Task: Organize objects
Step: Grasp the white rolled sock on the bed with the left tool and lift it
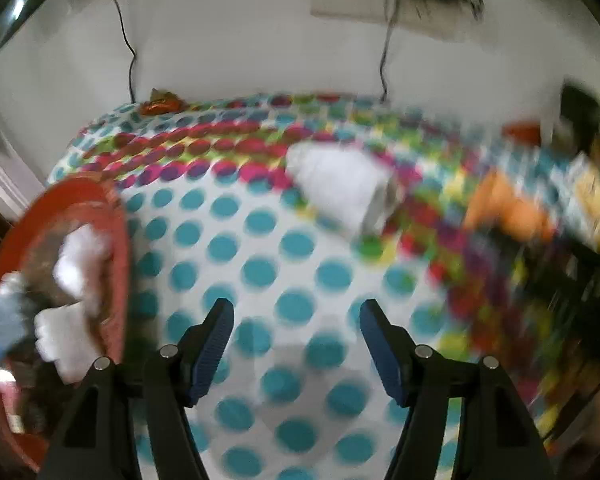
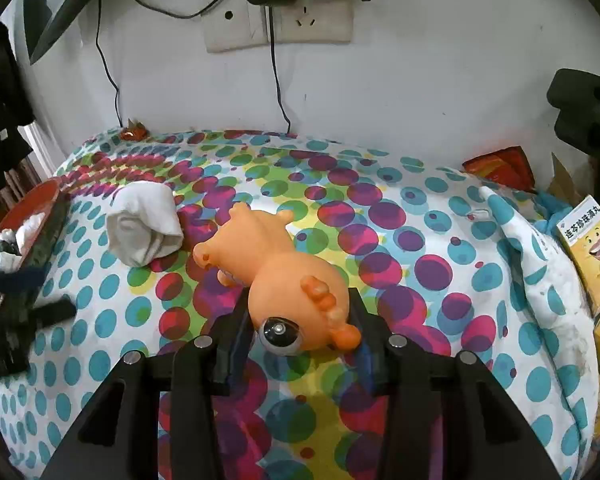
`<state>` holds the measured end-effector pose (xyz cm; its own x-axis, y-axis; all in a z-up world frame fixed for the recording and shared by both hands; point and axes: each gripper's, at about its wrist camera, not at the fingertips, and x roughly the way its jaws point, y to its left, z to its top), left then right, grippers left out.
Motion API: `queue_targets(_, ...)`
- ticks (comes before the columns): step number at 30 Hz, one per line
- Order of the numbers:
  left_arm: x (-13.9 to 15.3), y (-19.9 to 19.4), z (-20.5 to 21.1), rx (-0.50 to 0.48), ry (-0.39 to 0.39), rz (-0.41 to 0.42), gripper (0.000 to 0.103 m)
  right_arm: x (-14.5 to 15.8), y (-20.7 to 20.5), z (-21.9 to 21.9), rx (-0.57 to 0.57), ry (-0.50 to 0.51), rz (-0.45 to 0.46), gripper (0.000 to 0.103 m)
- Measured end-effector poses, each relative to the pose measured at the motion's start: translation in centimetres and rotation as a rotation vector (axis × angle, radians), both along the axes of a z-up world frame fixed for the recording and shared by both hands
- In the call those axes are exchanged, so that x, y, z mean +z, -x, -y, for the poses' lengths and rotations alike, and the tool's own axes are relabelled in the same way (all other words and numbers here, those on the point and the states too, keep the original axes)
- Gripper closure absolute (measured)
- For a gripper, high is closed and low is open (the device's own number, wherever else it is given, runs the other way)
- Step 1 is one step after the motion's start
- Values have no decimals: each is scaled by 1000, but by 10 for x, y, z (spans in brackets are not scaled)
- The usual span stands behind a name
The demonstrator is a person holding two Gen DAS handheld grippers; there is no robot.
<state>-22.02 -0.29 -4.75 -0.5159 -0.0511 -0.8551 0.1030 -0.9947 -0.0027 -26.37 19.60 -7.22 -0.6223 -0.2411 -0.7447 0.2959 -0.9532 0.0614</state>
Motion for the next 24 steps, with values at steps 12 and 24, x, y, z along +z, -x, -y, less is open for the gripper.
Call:
queue_targets(12, 17, 82, -14, 98, -41, -51, 36, -1, 5, -8, 7, 69, 31, 61)
queue_targets(24, -35, 89, -6, 102, -50, -22, 20, -2, 7, -11, 8, 101, 44, 61)
